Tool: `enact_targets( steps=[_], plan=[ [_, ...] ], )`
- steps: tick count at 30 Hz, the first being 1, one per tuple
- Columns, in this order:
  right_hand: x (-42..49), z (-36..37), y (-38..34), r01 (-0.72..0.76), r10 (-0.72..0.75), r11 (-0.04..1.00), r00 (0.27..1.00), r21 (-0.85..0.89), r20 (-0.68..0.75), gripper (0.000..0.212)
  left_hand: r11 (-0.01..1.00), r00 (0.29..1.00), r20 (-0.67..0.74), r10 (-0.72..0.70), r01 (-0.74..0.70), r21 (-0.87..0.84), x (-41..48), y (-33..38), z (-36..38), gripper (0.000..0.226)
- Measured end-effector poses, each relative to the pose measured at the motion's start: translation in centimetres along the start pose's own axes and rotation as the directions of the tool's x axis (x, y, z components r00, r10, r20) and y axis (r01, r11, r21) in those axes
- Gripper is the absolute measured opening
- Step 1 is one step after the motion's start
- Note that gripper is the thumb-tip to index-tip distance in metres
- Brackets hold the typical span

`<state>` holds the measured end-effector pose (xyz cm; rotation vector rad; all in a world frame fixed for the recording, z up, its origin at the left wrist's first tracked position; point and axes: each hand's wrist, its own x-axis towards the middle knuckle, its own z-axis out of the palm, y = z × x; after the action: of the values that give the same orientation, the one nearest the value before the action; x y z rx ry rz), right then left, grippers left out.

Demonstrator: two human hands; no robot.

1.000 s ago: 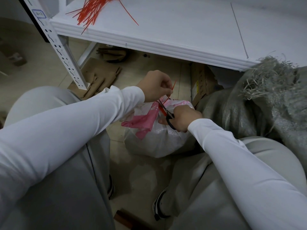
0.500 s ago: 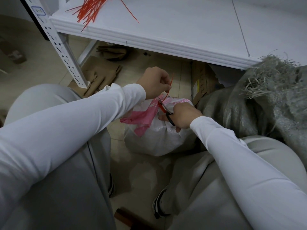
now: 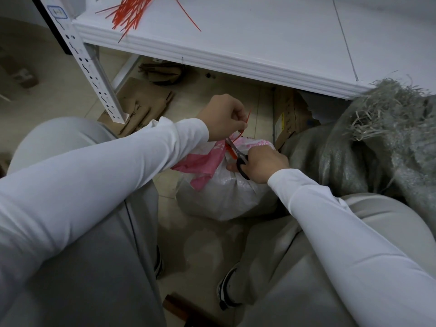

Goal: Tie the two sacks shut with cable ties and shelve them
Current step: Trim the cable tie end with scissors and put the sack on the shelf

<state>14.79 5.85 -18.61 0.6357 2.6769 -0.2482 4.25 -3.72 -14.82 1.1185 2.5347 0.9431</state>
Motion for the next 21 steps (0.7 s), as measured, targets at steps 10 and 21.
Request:
enact_targets(
  steps=[10, 21],
  plan=[
    [-0.60, -1.00, -0.49, -0.001, 0.001, 1.000, 0.999, 0.000, 0.051, 0.023, 0.998, 0.996, -0.052, -0.066, 0.066, -0.007, 0.58, -0.53, 0.15, 0.004],
    [-0.26, -0.17, -0.13, 0.003, 0.001, 0.995, 0.999, 0.100, -0.037, 0.033, 0.998, 0.997, -0.051, -0.063, 0.062, -0.017, 0.62, -0.38, 0.28, 0.004]
  ],
)
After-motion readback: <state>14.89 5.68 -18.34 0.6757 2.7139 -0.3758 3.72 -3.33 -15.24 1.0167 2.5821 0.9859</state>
